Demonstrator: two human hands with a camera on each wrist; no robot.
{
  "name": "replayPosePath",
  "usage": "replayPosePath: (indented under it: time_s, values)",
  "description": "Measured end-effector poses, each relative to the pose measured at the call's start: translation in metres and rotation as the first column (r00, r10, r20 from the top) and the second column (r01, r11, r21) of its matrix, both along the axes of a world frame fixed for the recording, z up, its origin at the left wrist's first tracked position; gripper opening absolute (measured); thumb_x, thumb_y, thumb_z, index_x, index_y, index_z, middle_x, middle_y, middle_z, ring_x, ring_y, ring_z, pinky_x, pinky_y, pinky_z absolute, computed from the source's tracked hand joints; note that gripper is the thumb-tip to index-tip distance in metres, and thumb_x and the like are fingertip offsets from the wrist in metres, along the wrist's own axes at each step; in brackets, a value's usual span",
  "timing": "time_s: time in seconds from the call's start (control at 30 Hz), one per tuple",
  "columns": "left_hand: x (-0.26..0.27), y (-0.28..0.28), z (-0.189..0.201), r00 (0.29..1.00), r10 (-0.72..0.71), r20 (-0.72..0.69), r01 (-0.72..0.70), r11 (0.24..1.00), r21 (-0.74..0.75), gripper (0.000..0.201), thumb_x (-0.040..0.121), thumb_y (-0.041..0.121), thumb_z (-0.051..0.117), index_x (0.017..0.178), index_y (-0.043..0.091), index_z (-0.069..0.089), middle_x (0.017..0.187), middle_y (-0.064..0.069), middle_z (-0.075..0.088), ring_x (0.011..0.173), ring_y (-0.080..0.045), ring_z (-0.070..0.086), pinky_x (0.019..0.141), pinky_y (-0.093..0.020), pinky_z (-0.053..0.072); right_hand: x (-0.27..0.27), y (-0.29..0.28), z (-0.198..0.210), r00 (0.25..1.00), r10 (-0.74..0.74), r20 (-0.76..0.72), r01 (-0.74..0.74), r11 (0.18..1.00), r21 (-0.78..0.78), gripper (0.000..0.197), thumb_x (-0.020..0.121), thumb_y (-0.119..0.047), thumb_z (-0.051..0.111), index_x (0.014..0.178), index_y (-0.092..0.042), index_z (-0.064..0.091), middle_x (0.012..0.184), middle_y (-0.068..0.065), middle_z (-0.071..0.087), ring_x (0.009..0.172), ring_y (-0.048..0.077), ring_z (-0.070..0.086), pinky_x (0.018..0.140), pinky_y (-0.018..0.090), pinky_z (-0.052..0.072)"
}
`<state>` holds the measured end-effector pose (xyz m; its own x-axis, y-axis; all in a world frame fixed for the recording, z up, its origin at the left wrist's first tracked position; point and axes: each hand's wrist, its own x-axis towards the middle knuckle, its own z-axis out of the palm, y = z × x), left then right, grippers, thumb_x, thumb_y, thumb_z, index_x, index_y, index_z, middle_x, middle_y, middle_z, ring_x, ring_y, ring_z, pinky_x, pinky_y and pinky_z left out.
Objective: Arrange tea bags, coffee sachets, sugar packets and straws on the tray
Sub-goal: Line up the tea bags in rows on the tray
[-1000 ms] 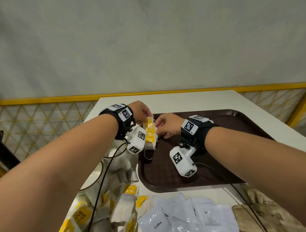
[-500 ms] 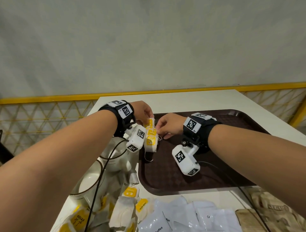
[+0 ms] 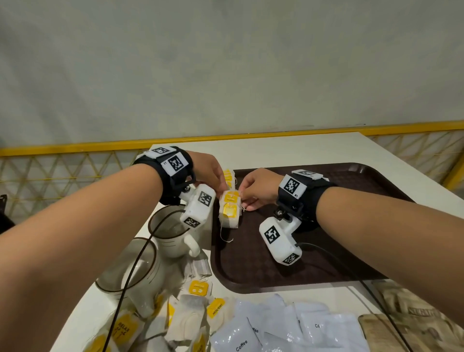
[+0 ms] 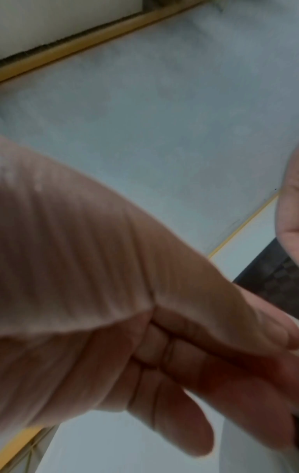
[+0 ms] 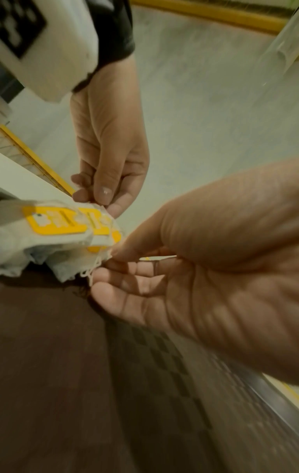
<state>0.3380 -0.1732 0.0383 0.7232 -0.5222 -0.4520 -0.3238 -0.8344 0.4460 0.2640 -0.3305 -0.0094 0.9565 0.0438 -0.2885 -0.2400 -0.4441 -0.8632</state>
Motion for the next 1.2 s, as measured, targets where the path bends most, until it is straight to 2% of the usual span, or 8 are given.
replayPosePath:
  time_s: [0.1, 0.2, 0.37, 0.57, 0.77, 0.93, 1.07, 1.2]
  values:
    - [-0.002, 0.001, 0.005, 1.000, -0.004, 0.027, 0.004, 0.999, 0.033, 0.012, 0.081, 0.010, 0.073, 0.091, 0.016, 0.073, 0.096, -0.006, 0.074, 0.095, -0.023, 0.069, 0.091, -0.034, 0.054, -0.001, -0.001, -0.001, 1.000, 0.010, 0.010, -0.010, 1.000, 0.000, 0.015, 0.090, 0.006, 0.056, 0.081, -0.005, 0.058, 0.072, 0.012, 0.061, 0.067, 0.018, 0.061, 0.077, 0.033, 0.056]
    - [-0.009, -0.004, 0.001, 0.997, -0.018, 0.069, 0.012, 0.995, 0.095, 0.017, 0.083, 0.016, 0.072, 0.099, 0.021, 0.070, 0.091, 0.003, 0.072, 0.094, -0.016, 0.069, 0.069, -0.019, 0.054, -0.004, 0.000, -0.001, 0.999, 0.021, 0.029, -0.020, 1.000, -0.007, 0.015, 0.089, 0.007, 0.056, 0.081, -0.004, 0.060, 0.074, 0.012, 0.061, 0.067, 0.017, 0.062, 0.074, 0.029, 0.056]
    - [-0.013, -0.012, -0.005, 0.997, 0.010, 0.082, -0.018, 0.994, 0.107, 0.024, 0.087, 0.013, 0.066, 0.111, 0.014, 0.068, 0.082, 0.004, 0.067, 0.090, -0.017, 0.065, 0.079, -0.026, 0.054, -0.007, 0.000, -0.001, 0.998, 0.057, 0.031, -0.056, 0.998, -0.024, 0.016, 0.086, 0.011, 0.058, 0.079, -0.004, 0.061, 0.078, 0.013, 0.062, 0.072, 0.020, 0.063, 0.076, 0.030, 0.057]
    - [-0.015, -0.012, -0.008, 0.989, 0.037, 0.145, -0.056, 0.990, 0.127, 0.025, 0.094, 0.010, 0.054, 0.114, 0.016, 0.067, 0.104, -0.005, 0.068, 0.104, -0.024, 0.065, 0.085, -0.031, 0.054, -0.009, -0.003, -0.001, 0.987, 0.143, 0.074, -0.135, 0.986, -0.102, 0.020, 0.082, 0.013, 0.060, 0.094, -0.001, 0.067, 0.090, 0.015, 0.066, 0.086, 0.026, 0.064, 0.091, 0.044, 0.054]
    - [-0.017, -0.011, -0.004, 0.992, -0.032, 0.122, 0.007, 0.981, 0.196, 0.020, 0.088, 0.020, 0.065, 0.108, 0.020, 0.067, 0.077, 0.009, 0.065, 0.072, -0.006, 0.061, 0.059, -0.017, 0.049, -0.010, -0.004, 0.000, 0.985, 0.163, 0.057, -0.156, 0.981, -0.117, 0.024, 0.084, 0.013, 0.060, 0.105, 0.002, 0.067, 0.097, 0.015, 0.066, 0.089, 0.025, 0.065, 0.087, 0.036, 0.056]
    - [-0.015, -0.009, -0.001, 0.980, -0.049, 0.191, 0.004, 0.973, 0.231, 0.017, 0.092, 0.019, 0.060, 0.108, 0.016, 0.064, 0.079, 0.007, 0.060, 0.071, -0.006, 0.056, 0.055, -0.015, 0.046, -0.009, -0.005, 0.000, 0.989, 0.139, 0.055, -0.132, 0.984, -0.121, 0.023, 0.083, 0.013, 0.060, 0.102, 0.002, 0.067, 0.092, 0.015, 0.067, 0.081, 0.021, 0.066, 0.079, 0.030, 0.057]
    - [-0.008, -0.007, 0.001, 0.976, -0.045, 0.214, -0.003, 0.976, 0.219, 0.020, 0.090, 0.016, 0.063, 0.109, 0.010, 0.066, 0.100, -0.005, 0.069, 0.088, -0.015, 0.062, 0.068, -0.020, 0.051, -0.008, -0.002, -0.001, 0.989, 0.106, 0.100, -0.092, 0.986, -0.137, 0.021, 0.083, 0.010, 0.061, 0.096, -0.004, 0.069, 0.098, 0.015, 0.067, 0.085, 0.020, 0.065, 0.078, 0.029, 0.058]
    - [-0.004, -0.010, -0.003, 0.973, -0.031, 0.230, -0.021, 0.975, 0.220, 0.023, 0.090, 0.012, 0.062, 0.112, 0.007, 0.066, 0.085, -0.001, 0.066, 0.073, -0.012, 0.061, 0.053, -0.011, 0.047, -0.009, 0.002, -0.004, 0.986, 0.151, 0.073, -0.141, 0.983, -0.121, 0.019, 0.084, 0.008, 0.063, 0.092, -0.009, 0.068, 0.091, 0.010, 0.067, 0.084, 0.020, 0.066, 0.085, 0.036, 0.057]
